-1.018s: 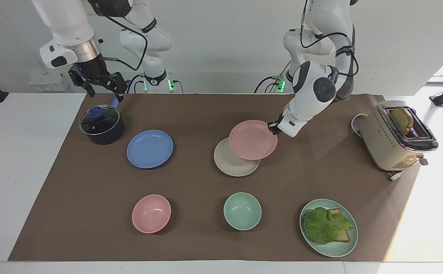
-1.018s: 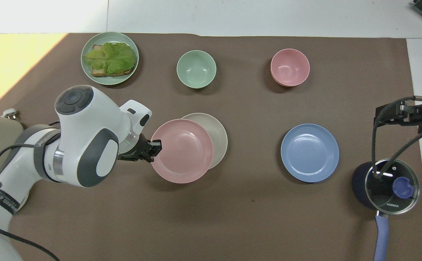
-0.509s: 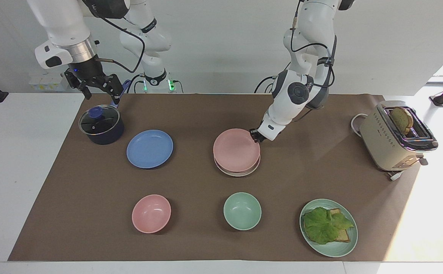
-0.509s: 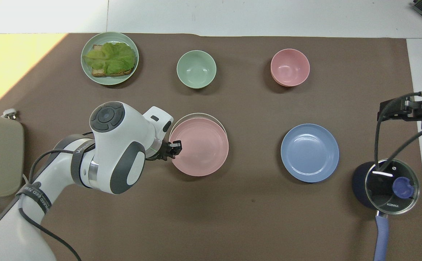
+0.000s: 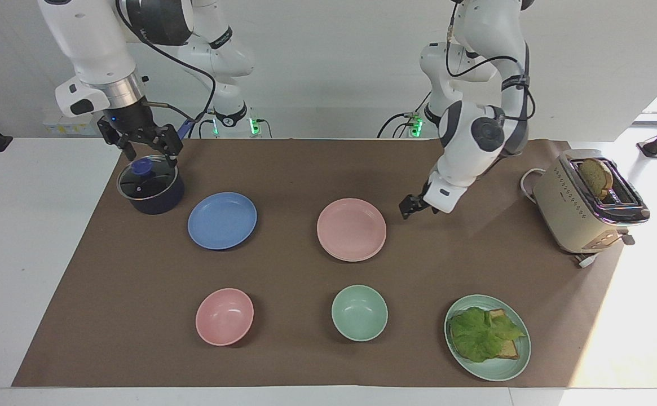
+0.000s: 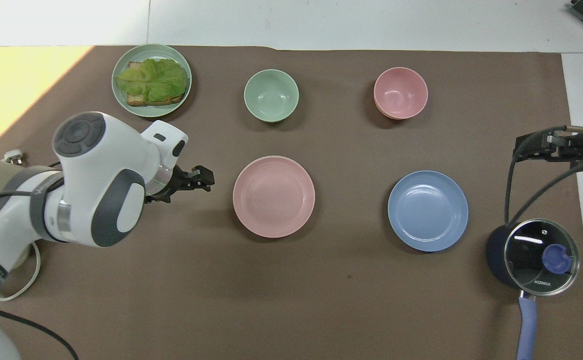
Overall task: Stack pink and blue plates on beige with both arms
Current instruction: 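Release the pink plate with the left gripper while the right gripper reaches the blue plate, then grasp the blue plate rim with the right gripper and lift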
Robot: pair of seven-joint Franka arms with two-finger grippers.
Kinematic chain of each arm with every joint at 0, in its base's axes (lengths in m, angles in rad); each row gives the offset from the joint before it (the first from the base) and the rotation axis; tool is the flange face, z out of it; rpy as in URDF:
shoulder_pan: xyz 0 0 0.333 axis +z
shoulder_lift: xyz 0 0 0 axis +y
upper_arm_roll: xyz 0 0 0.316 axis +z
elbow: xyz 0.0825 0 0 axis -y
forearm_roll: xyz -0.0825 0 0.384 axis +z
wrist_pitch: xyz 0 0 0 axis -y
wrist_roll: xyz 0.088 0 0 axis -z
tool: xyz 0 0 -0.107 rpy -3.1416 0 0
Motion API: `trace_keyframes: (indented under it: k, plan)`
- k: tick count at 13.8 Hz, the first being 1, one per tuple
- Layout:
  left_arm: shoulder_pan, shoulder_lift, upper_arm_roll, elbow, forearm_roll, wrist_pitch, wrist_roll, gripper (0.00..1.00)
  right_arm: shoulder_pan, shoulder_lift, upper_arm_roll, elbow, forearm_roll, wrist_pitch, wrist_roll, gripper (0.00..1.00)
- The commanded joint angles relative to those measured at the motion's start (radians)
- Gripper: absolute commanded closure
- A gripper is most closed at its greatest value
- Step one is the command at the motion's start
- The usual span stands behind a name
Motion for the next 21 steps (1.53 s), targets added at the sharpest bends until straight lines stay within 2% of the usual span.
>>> trace_keyframes:
  k: [1, 5, 9, 10, 12, 15, 17, 21]
  plan:
    - [0.101, -0.053, -0.004, 0.05, 0.029, -0.08, 0.13, 0.0, 0.001, -0.019, 0.002, -0.147, -0.001, 0.119, -0.033, 0.0]
    - [0.15, -0.075, -0.004, 0.159, 0.166, -0.158, 0.253, 0.0, 0.007, -0.011, 0.005, -0.339, 0.015, 0.292, -0.053, 0.0]
    - [0.17, -0.116, 0.014, 0.283, 0.169, -0.314, 0.377, 0.0, -0.005, -0.023, 0.002, -0.508, 0.095, 0.45, -0.124, 0.0]
    - [0.17, -0.127, 0.021, 0.299, 0.169, -0.336, 0.38, 0.0, -0.011, -0.023, 0.002, -0.531, 0.096, 0.475, -0.154, 0.0]
    - [0.17, -0.142, 0.021, 0.297, 0.168, -0.342, 0.382, 0.0, -0.07, -0.023, 0.002, -0.635, 0.104, 0.599, -0.272, 0.0]
    - [0.172, -0.142, 0.021, 0.299, 0.166, -0.341, 0.377, 0.0, -0.1, -0.008, 0.002, -0.666, 0.174, 0.63, -0.373, 0.0]
    - [0.17, -0.142, 0.021, 0.299, 0.166, -0.341, 0.376, 0.0, -0.114, 0.019, 0.002, -0.667, 0.203, 0.641, -0.398, 0.1]
    - [0.172, -0.142, 0.021, 0.299, 0.166, -0.342, 0.376, 0.0, -0.116, 0.062, 0.002, -0.672, 0.274, 0.656, -0.404, 0.2]
